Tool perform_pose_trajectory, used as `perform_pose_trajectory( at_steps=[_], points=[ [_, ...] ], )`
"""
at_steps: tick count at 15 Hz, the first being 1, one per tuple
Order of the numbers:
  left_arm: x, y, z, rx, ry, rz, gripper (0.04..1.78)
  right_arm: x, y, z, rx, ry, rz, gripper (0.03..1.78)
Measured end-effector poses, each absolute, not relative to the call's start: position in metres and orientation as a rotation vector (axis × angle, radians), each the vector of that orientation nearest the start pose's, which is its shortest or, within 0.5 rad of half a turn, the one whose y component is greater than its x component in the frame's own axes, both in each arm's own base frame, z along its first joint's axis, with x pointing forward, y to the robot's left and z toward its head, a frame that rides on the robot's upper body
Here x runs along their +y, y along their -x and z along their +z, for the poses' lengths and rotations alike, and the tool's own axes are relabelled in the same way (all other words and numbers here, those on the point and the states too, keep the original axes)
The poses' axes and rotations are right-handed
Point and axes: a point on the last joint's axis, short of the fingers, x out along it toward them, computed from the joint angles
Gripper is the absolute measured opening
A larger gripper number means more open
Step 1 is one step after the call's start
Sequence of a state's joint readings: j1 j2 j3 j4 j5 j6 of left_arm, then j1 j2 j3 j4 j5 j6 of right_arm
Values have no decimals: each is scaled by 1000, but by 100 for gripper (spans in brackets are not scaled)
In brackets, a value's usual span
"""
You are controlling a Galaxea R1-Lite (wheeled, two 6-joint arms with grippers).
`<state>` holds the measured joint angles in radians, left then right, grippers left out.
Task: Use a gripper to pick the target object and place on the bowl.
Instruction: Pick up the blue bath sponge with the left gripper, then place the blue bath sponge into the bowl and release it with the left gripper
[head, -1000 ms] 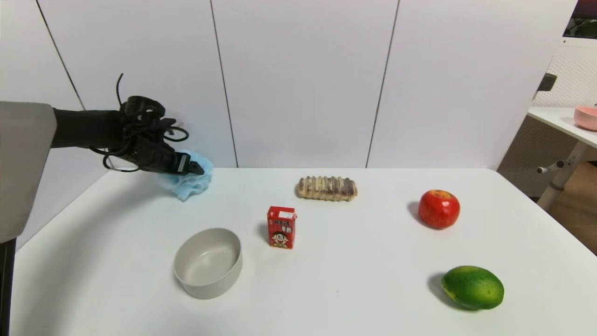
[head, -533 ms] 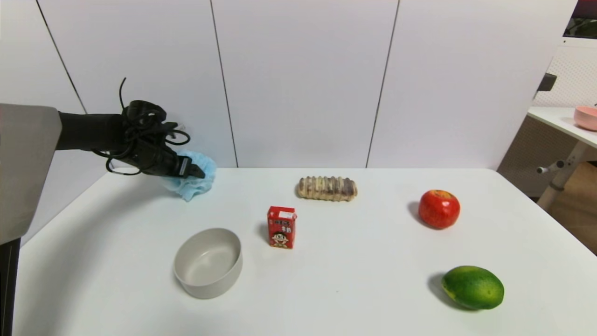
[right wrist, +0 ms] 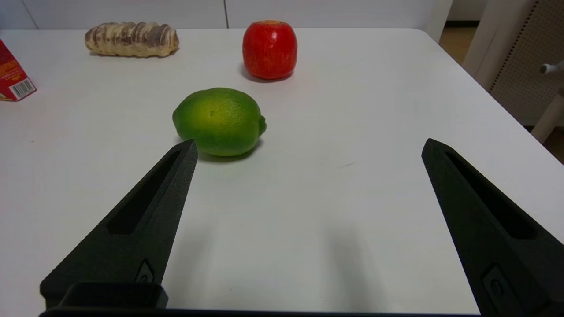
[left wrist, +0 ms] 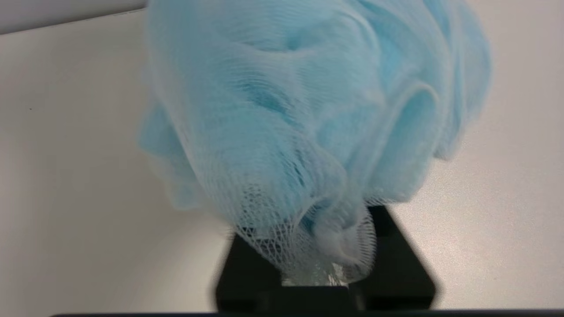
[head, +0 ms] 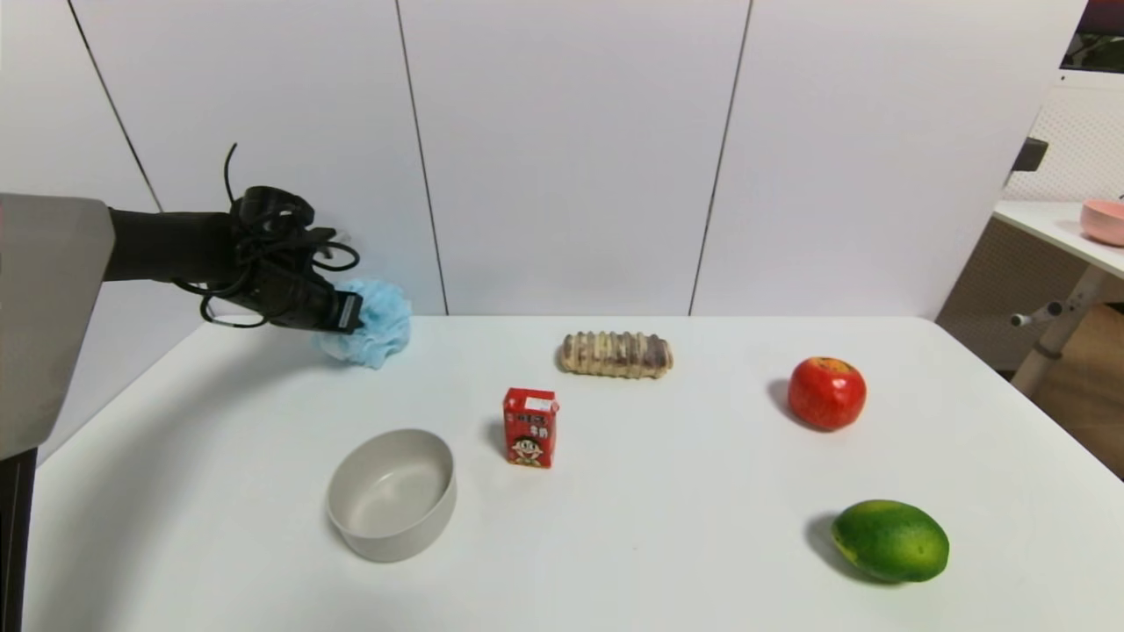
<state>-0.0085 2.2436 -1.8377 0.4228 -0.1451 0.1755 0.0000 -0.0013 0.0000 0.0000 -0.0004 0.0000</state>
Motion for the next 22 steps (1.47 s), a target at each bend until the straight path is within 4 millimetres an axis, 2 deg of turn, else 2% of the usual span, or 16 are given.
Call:
perform_pose_trajectory(
  at_steps=[4,6,11,13,16,22],
  points=[
    [-7,-437,168,809,-107,-215,26,0,23,75,-1,0,-1,175],
    [-7,-429,179,793,-106,-213,26,0,23,75,-1,0,0,175],
    [-6,-392,212,754,-109,-211,26,0,23,75,-1,0,0,175],
    [-6,-368,228,733,-112,-210,26,0,23,75,-1,0,0,175],
    [-6,-317,251,696,-119,-210,26,0,23,75,-1,0,0,175],
    [-15,-216,260,660,-142,-254,26,0,23,75,-1,0,0,175]
  ],
)
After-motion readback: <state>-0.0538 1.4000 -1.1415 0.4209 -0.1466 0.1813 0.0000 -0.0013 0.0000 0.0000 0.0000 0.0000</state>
